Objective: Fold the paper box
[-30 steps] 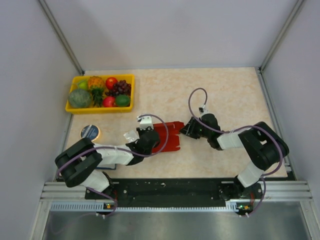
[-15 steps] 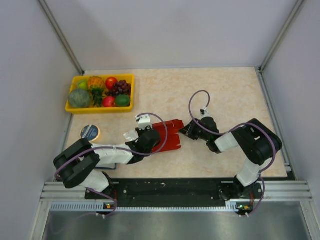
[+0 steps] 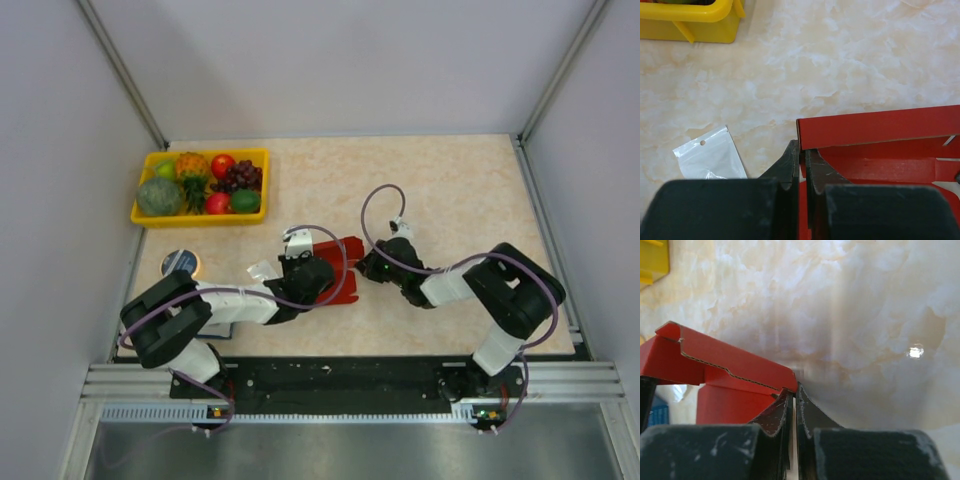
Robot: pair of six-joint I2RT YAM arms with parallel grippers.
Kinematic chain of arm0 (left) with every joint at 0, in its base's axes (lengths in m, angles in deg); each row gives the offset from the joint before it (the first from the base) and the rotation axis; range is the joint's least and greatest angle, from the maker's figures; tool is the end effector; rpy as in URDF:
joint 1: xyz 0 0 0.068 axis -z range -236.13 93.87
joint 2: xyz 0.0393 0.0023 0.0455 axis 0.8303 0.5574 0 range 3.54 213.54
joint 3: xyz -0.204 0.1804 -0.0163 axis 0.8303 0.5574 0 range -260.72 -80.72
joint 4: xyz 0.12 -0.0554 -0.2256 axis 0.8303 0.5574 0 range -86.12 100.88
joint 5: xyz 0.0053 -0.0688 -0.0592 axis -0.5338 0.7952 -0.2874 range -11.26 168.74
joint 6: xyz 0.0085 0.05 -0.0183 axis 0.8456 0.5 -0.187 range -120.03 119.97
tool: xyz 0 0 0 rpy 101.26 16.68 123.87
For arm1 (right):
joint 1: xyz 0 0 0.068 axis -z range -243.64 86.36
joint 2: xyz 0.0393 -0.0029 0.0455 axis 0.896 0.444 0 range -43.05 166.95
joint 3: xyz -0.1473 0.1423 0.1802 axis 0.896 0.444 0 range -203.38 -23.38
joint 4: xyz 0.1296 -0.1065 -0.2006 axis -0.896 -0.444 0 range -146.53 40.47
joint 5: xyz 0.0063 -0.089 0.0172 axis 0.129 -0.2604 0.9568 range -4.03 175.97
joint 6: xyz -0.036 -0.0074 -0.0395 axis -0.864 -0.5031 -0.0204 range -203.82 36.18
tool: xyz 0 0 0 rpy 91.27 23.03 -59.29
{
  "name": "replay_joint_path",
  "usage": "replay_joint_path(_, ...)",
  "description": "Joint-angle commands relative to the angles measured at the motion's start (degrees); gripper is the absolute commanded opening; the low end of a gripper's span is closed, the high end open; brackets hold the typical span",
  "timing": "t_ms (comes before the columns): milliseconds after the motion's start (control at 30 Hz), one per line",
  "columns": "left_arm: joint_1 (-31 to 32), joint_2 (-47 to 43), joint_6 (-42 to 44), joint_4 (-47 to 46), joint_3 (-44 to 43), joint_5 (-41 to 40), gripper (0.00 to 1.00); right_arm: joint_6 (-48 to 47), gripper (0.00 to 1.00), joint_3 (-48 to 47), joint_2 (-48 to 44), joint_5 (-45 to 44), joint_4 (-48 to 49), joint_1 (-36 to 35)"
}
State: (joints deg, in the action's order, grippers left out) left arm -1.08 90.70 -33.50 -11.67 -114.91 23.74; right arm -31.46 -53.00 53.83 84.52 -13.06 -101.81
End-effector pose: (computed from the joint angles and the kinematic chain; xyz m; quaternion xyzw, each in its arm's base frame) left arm 0.1827 -0.2107 0.1604 -0.0521 0.8195 0.0222 0.5703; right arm 0.2331 0.1822 0.1166 0.1136 0.8619 0.3432 0.3555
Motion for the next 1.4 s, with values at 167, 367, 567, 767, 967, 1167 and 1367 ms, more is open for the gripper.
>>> replay_joint_path(167,3.8,0.0,3.0,-5.4,-0.9,2.2,0.00,-9.3,0.00,-4.6,-5.2,-6.1,-1.8,-6.8)
replay_joint_path(367,3.8,-0.8,2.4,-6.4,1.0,2.0,0.00,4.1,0.14,6.3,-5.0,1.3,18.5,-2.1)
replay_joint_path(567,3.8,-1.2,1.7,-6.2,1.4,1.7,0.00,11.5,0.28,12.6,0.8,3.7,34.5,-0.1)
replay_joint_path(767,3.8,-1.3,1.1,-6.3,1.6,1.7,0.00,15.5,0.26,13.6,5.9,4.2,41.7,0.0)
replay_joint_path(967,3.8,-0.7,0.1,-4.2,0.3,1.0,0.00,18.1,0.33,19.4,3.9,-6.5,43.3,-3.1)
replay_joint_path(1167,3.8,0.6,-2.9,2.1,-2.9,-0.3,0.00,6.6,0.45,18.3,-11.3,-7.3,15.5,-3.3)
replay_joint_path(1367,3.8,0.1,-3.0,1.7,-2.4,0.0,0.00,-7.8,0.44,9.8,-19.4,-4.0,-2.5,-3.0)
